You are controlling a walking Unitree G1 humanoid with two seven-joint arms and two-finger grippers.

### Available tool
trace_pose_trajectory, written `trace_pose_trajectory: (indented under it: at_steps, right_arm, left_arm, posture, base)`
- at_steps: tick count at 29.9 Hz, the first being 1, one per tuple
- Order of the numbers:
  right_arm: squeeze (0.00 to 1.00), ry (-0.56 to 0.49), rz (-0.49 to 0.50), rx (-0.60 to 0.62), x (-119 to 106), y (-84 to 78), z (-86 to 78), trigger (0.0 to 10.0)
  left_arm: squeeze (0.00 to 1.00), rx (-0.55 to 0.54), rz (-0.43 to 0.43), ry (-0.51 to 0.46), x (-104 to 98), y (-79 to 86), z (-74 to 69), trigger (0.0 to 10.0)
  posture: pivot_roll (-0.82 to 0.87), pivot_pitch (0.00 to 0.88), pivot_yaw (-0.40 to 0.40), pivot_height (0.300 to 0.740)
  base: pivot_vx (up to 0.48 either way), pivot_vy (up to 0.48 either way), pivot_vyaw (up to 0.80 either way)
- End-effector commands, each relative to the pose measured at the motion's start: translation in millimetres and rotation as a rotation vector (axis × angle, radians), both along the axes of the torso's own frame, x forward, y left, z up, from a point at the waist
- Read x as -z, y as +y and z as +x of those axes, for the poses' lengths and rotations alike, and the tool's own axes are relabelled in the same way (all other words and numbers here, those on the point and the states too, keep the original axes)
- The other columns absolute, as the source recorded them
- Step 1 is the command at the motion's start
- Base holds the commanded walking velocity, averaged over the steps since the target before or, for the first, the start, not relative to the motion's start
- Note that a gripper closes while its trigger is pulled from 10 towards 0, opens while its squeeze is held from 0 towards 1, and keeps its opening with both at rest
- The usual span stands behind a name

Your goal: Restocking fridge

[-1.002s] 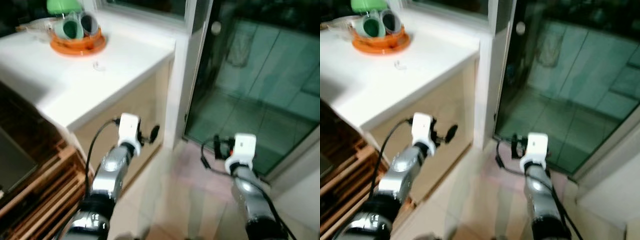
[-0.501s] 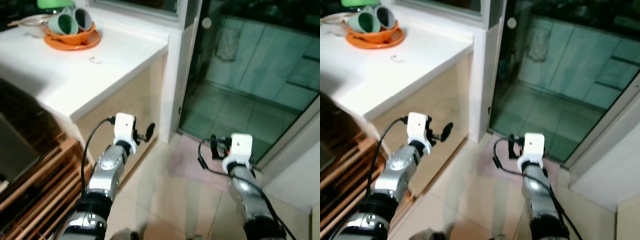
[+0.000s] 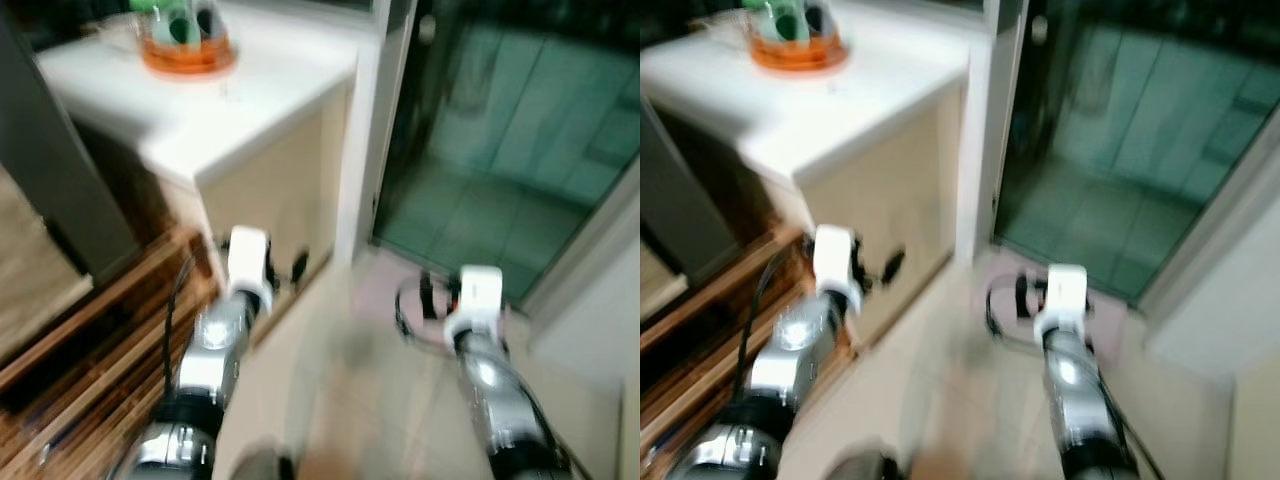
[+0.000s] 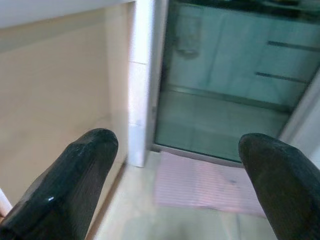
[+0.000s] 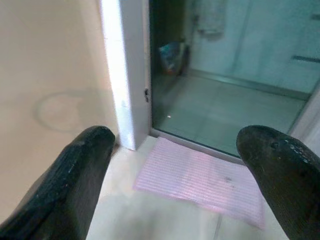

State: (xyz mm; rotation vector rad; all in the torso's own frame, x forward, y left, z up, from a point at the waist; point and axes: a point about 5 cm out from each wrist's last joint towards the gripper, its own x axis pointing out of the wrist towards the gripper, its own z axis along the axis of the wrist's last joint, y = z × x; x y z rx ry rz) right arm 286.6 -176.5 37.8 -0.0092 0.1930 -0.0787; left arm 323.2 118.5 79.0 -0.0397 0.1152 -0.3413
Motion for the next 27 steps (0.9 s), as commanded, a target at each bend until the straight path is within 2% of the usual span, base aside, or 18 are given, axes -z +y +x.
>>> trace_pose_trajectory:
  at_steps: [1, 5, 11, 15, 16, 17, 18, 19, 21, 22, 26, 27]
  right_arm:
    - [0.00, 0.005, 0.012, 0.002, 0.3, 0.1, 0.3, 10.0]
    - [0.00, 0.004, 0.023, -0.020, 0.1, 2.1, 1.3, 10.0]
    - [0.00, 0.006, 0.032, -0.043, 0.7, 3.7, 2.1, 10.0]
    - [0.00, -0.022, 0.046, -0.032, -1.6, 0.9, 1.0, 10.0]
    - [0.09, -0.038, 0.046, -0.020, -2.8, -3.0, -1.7, 10.0]
    - [0.09, -0.038, 0.046, -0.020, -2.8, -3.0, -1.7, 10.0]
    - [0.22, -0.058, 0.046, -0.024, -4.2, -4.7, -5.1, 10.0]
    - [0.29, -0.083, 0.039, -0.031, -6.5, -5.3, -7.6, 10.0]
    - [0.31, -0.131, 0.029, -0.037, -11.7, -6.7, -11.1, 10.0]
    - [0.38, -0.151, 0.019, -0.044, -15.4, -6.6, -11.5, 10.0]
    - [0.39, -0.178, 0.012, -0.065, -21.5, -5.2, -11.7, 10.0]
    - [0.45, -0.172, 0.022, -0.088, -21.0, -2.0, -11.2, 10.0]
  left_arm:
    - [0.00, -0.003, 0.019, -0.002, 0.1, 2.6, -0.1, 10.0]
    - [0.00, -0.001, 0.016, -0.003, -0.2, 2.2, 0.6, 10.0]
    - [0.00, -0.004, 0.012, 0.006, 0.4, 1.8, 1.4, 10.0]
    - [0.00, -0.076, -0.027, 0.008, 2.3, 11.6, -0.9, 10.0]
    - [0.00, -0.106, -0.016, 0.013, 8.0, 22.1, -7.0, 10.0]
    - [0.00, -0.106, -0.016, 0.013, 8.0, 22.1, -7.0, 10.0]
    - [0.00, -0.131, -0.029, 0.020, 12.2, 29.9, -12.9, 10.0]
    - [0.00, -0.149, -0.036, 0.016, 13.6, 34.4, -17.1, 10.0]
    - [0.00, -0.172, -0.041, 0.003, 14.7, 40.8, -23.6, 10.0]
    - [0.00, -0.177, -0.029, -0.017, 14.0, 43.7, -27.9, 10.0]
    - [0.00, -0.193, -0.004, -0.040, 15.1, 49.9, -37.6, 10.0]
    - [0.00, -0.199, -0.003, -0.034, 16.6, 49.6, -40.7, 10.0]
  posture:
    - [0.00, 0.000, -0.006, 0.740]
    - [0.00, 0.000, -0.006, 0.740]
    - [0.00, 0.000, -0.006, 0.740]
    - [0.00, 0.000, 0.000, 0.740]
    - [0.00, 0.000, 0.002, 0.740]
    - [0.00, 0.000, 0.002, 0.740]
    - [0.01, 0.000, 0.003, 0.740]
    - [0.01, 0.000, 0.003, 0.740]
    - [0.01, 0.000, 0.003, 0.740]
    - [0.01, 0.000, 0.001, 0.740]
    - [0.02, 0.000, -0.004, 0.740]
    - [0.02, 0.000, -0.007, 0.740]
  base:
    - [-0.307, 0.000, 0.00]
    - [-0.297, 0.000, 0.00]
    - [0.000, 0.000, 0.69]
    - [0.000, 0.000, 0.59]
    - [0.000, 0.000, 0.58]
    - [0.000, 0.000, 0.58]
    - [0.000, 0.000, 0.56]
    - [0.000, 0.000, 0.54]
    - [0.000, 0.000, 0.54]
    - [0.000, 0.000, 0.53]
    - [0.000, 0.000, 0.52]
    - [0.000, 0.000, 0.51]
